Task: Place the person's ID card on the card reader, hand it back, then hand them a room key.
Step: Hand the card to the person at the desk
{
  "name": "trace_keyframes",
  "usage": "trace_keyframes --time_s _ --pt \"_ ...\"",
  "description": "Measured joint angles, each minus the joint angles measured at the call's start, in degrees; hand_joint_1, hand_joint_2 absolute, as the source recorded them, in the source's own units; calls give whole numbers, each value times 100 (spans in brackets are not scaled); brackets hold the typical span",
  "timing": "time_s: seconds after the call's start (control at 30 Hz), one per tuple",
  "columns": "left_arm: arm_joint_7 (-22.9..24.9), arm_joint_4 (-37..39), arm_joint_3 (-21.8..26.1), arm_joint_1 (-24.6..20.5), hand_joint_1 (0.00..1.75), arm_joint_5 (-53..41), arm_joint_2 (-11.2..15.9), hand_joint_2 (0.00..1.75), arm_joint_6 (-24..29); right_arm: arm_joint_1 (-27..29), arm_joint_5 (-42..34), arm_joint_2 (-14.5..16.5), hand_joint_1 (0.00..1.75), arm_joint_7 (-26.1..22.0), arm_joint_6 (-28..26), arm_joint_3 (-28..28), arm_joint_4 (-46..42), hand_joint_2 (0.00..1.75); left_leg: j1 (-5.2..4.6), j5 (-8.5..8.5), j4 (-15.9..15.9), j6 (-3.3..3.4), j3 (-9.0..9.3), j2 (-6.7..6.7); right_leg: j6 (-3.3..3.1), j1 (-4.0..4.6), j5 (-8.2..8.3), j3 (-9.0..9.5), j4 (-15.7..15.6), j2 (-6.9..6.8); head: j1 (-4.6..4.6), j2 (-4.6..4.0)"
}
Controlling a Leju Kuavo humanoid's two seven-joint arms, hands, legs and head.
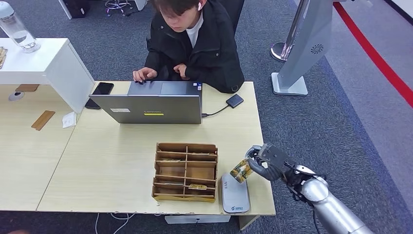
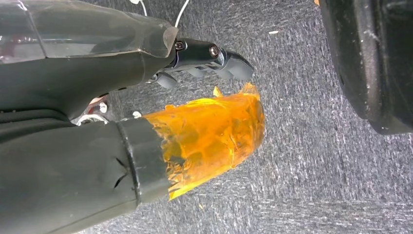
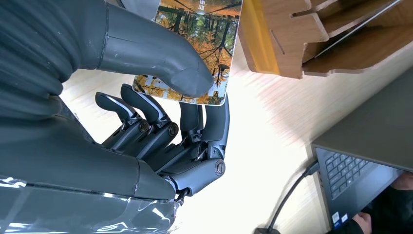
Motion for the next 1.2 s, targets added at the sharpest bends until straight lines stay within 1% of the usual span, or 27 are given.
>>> trace_keyframes --time_s 0.2,0.5,0.77,0.87,1.03,1.2 --pt "19 19 0 0 0 66 -1 0 -105 -91 7 -35 175 -9 -7 -92 -108 175 0 0 0 0 0 0 0 0 0 0 0 0 -1 0" --pt "39 26 0 -1 0 1 -9 0 19 -117 4 -72 175 -73 -57 -231 -247 175 -1 1 0 2 -2 0 0 0 0 0 1 0 -1 0" --pt "65 34 0 -8 0 150 -17 0 -324 -639 38 -65 175 -64 -113 -320 -485 175 -1 8 0 10 -3 -2 9 -1 6 0 1 -3 -1 0" --pt "86 37 0 -23 0 144 -17 0 -467 -779 175 -54 175 -67 -204 -328 -603 175 -1 9 0 11 -5 -2 10 -1 7 1 2 -3 -1 0" --pt "125 37 0 -18 0 132 -19 0 -265 -981 497 25 175 -56 -478 -328 -805 175 -2 9 0 11 -4 -5 10 -1 7 0 1 -5 -1 0" --pt "127 37 0 -9 0 133 -19 0 -208 -1048 535 77 175 -31 -507 -328 -898 175 -3 9 0 11 -5 -9 10 -2 7 1 1 -9 -1 0"
